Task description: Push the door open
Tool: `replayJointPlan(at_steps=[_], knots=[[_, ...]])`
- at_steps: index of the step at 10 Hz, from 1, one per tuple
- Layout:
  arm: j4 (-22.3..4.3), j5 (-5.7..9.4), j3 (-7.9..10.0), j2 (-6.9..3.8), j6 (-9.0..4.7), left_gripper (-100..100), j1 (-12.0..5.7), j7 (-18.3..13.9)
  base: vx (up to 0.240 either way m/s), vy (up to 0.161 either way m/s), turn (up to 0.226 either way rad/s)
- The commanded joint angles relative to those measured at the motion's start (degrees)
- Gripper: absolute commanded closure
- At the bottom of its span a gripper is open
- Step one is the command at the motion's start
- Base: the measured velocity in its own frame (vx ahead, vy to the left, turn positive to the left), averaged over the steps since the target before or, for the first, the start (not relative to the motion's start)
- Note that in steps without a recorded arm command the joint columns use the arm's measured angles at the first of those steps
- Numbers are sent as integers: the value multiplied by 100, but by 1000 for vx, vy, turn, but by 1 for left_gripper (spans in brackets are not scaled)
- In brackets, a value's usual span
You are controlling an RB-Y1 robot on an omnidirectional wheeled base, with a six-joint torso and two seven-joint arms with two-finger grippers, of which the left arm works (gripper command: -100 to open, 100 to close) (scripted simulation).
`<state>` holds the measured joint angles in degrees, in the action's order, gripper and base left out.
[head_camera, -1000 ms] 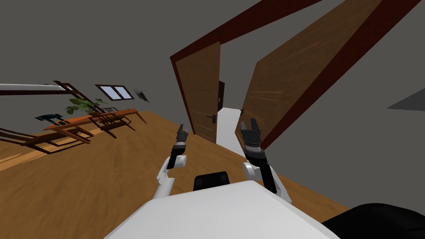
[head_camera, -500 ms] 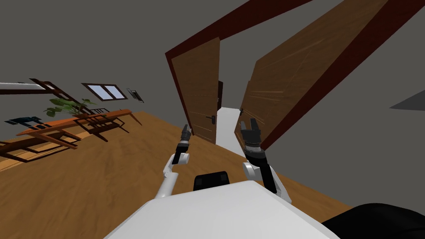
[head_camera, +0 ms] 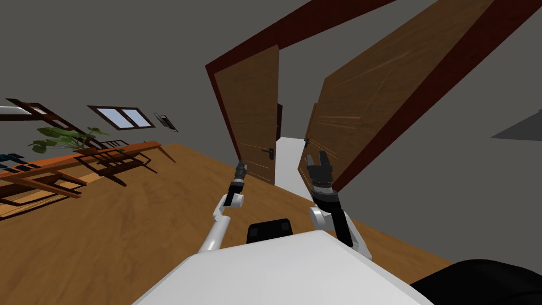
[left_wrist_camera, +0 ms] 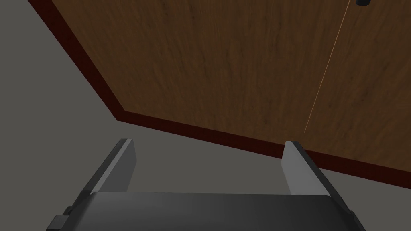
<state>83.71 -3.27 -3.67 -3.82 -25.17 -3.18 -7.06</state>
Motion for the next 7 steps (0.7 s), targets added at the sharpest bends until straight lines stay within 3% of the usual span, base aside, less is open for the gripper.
replayJointPlan(at_steps=[1,2,5,6,7], knots=[[-286,16,-22,-6,-14,-100,-171,-3,55,28,-45],[-302,16,-22,-6,-14,-100,-171,-3,43,20,-33],[-860,46,-103,4,-46,-100,-524,-1,71,36,-80],[-935,46,-103,4,-46,-100,-524,-1,70,33,-27],[-1120,56,-130,13,-57,-100,-639,-1,53,26,-42]])
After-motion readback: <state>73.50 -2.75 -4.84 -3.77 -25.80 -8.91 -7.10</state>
